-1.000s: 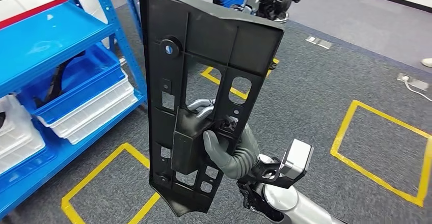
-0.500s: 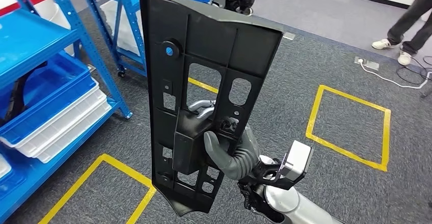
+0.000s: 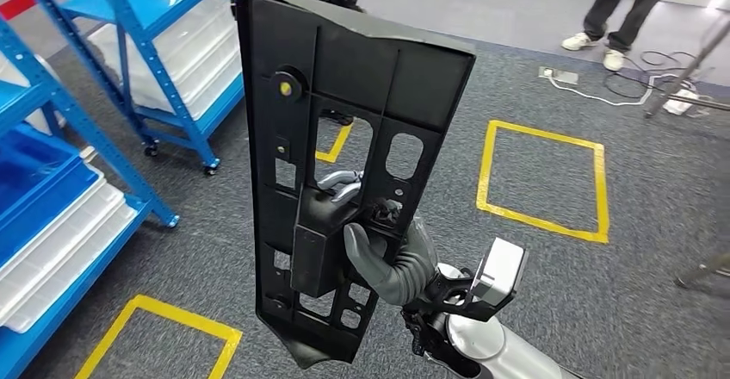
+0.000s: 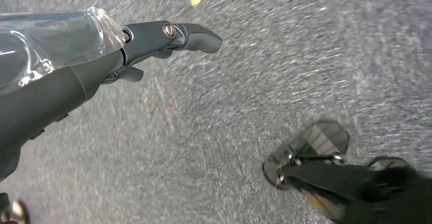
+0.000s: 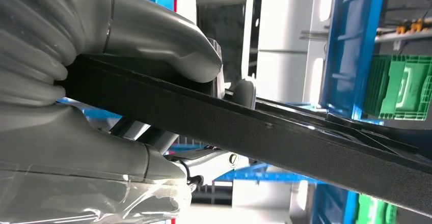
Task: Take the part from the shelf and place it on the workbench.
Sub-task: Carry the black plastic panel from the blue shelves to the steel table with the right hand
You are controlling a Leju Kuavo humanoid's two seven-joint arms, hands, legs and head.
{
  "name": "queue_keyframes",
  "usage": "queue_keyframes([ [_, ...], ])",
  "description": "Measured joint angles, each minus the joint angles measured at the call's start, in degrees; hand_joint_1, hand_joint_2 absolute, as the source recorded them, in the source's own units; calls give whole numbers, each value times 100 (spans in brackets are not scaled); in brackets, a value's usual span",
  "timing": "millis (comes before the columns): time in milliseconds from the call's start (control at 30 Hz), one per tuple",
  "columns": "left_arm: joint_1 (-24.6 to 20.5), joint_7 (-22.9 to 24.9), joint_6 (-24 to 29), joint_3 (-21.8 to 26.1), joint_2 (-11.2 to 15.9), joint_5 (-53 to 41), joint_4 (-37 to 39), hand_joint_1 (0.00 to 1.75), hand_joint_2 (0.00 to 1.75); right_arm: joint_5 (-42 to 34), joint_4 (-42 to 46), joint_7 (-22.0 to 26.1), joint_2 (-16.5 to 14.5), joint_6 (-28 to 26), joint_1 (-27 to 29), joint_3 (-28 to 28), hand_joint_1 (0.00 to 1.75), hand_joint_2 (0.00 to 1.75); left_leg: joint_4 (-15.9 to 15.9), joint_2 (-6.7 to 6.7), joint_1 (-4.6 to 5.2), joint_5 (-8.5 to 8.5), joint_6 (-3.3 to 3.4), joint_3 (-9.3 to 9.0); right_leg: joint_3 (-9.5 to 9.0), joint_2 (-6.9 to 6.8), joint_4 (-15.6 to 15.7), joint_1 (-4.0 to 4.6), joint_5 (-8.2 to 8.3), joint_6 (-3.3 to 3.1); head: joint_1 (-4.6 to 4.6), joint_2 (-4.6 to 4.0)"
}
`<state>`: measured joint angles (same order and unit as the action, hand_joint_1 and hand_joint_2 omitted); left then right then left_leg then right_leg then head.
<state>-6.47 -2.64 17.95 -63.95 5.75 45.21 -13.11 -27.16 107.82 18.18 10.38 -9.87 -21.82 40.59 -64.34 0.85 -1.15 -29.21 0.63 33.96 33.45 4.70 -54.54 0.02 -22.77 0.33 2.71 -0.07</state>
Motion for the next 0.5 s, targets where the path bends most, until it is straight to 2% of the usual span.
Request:
queue_keyframes([
  [67, -10, -8, 3, 0, -1, -2, 0, 0, 175, 8, 1, -3, 1, -2, -2, -1, 175, 175, 717, 311, -37, 255, 15, -323, 42, 150, -38, 8, 12, 48, 2, 0],
  [100, -10, -25, 5, 0, -3, -3, -1, 0, 175, 9, 1, -7, 2, -3, -2, -1, 175, 175, 865, 415, -45, 285, 32, -383, 71, 218, -49, 8, 24, 79, 5, 0],
  [133, -9, -56, 11, -1, -6, -8, -1, 0, 175, 11, 2, -11, 4, -3, -2, -1, 175, 175, 896, 425, -34, 277, 60, -393, 99, 289, -48, 5, 44, 115, 7, 0],
  [167, -10, -98, 19, -1, -16, -17, -3, 0, 175, 12, 2, -15, 5, -3, -1, -2, 175, 175, 900, 345, -29, 297, 100, -398, 122, 356, -41, -10, 67, 150, 9, 0],
  [200, -16, -142, 32, -2, -23, -28, -4, 0, 175, 12, 3, -16, 7, -3, 1, -4, 175, 175, 910, 273, -25, 316, 140, -409, 141, 319, -56, -14, 66, 180, 8, 0],
  [267, -32, -229, 75, -2, -38, -51, -7, 0, 175, 13, 4, -24, 9, -1, -12, -8, 175, 175, 933, 117, -29, 352, 218, -425, 293, 2, -359, 0, -117, 237, 26, 0],
  [300, -32, -266, 97, -2, -38, -57, -7, 0, 175, 14, 4, -28, 9, 1, -18, -7, 175, 175, 936, 39, -22, 356, 239, -426, 448, -209, -695, 3, -300, 260, 36, 0],
  [333, -23, -298, 113, -2, -40, -62, -7, 0, 175, 14, 4, -33, 8, 4, -24, -6, 175, 175, 935, -49, -14, 355, 251, -423, 655, -338, -1133, -1, -507, 281, 44, 0],
  [367, -13, -319, 122, -2, -41, -64, -7, 0, 175, 14, 4, -37, 8, 6, -22, -4, 175, 175, 935, -140, -8, 352, 254, -421, 851, -386, -1541, -16, -662, 296, 44, 0],
  [400, -9, -334, 123, -2, -42, -65, -7, 0, 175, 14, 4, -42, 9, 7, -18, -3, 175, 175, 935, -229, -5, 349, 254, -419, 977, -405, -1800, -28, -729, 303, 44, 0],
  [433, -12, -342, 124, -2, -43, -65, -7, 0, 175, 14, 4, -46, 10, 8, -14, -2, 175, 175, 934, -311, -3, 344, 250, -419, 983, -417, -1828, -38, -687, 305, 44, 0],
  [467, -19, -347, 124, -2, -48, -65, -7, 0, 175, 14, 4, -50, 12, 8, -14, -3, 175, 175, 934, -384, -4, 337, 243, -425, 852, -442, -1591, -43, -545, 301, 44, 0],
  [500, -27, -352, 124, -2, -54, -67, -7, 0, 175, 14, 4, -52, 13, 8, -19, -3, 175, 175, 934, -447, -3, 327, 230, -438, 611, -521, -1161, -43, -354, 290, 44, 0],
])
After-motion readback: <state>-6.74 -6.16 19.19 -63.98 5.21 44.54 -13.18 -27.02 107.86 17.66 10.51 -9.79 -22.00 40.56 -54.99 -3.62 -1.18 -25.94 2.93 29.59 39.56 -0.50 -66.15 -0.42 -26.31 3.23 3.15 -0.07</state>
